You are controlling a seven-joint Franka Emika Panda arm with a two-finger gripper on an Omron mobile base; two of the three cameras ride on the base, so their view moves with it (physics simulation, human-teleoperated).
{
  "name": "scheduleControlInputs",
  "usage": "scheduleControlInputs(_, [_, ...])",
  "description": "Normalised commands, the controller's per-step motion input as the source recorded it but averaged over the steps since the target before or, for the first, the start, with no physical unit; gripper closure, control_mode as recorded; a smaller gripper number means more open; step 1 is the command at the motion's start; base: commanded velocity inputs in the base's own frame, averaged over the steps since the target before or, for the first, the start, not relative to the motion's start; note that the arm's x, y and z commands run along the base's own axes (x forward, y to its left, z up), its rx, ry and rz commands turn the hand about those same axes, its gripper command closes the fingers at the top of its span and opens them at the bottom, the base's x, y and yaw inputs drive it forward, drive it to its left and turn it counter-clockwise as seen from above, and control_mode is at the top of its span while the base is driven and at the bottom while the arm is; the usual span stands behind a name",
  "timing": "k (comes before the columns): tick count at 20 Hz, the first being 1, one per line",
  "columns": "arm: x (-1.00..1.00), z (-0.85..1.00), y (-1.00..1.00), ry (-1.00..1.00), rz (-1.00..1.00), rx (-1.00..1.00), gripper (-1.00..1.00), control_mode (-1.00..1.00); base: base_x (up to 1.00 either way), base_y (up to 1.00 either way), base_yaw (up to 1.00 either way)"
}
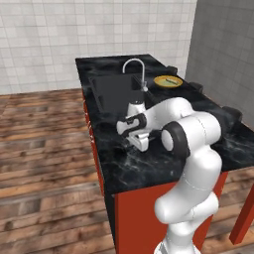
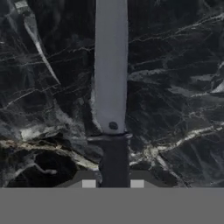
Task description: Retrieve the butter from the fridge and place it on a plate on the dining table. Then retrieve the butter knife by the fridge and place it near the plate.
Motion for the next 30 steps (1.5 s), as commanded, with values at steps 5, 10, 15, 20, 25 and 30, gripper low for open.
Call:
scheduleControlInputs(5, [-0.32, 1.00, 0.00, 0.00, 0.09, 0.00, 1.00, -1.00, 0.00, 0.00, 0.00])
scheduleControlInputs(10, [-0.48, 0.75, -0.16, -0.02, 0.17, 0.00, 1.00, -1.00, 0.00, 0.00, 0.00])
scheduleControlInputs(15, [-0.36, 0.25, -0.28, -0.06, 0.25, 0.00, 1.00, -1.00, 0.00, 0.00, 0.00])
scheduleControlInputs(20, [-0.01, 0.20, -0.13, 0.00, 0.24, 0.00, 1.00, -1.00, 0.00, 0.00, 0.00])
scheduleControlInputs(25, [0.00, 0.27, -0.08, 0.00, 0.18, 0.00, 1.00, -1.00, 0.00, 0.00, 0.00])
scheduleControlInputs(30, [0.00, 0.06, 0.00, 0.00, 0.05, 0.00, 1.00, -1.00, 0.00, 0.00, 0.00])
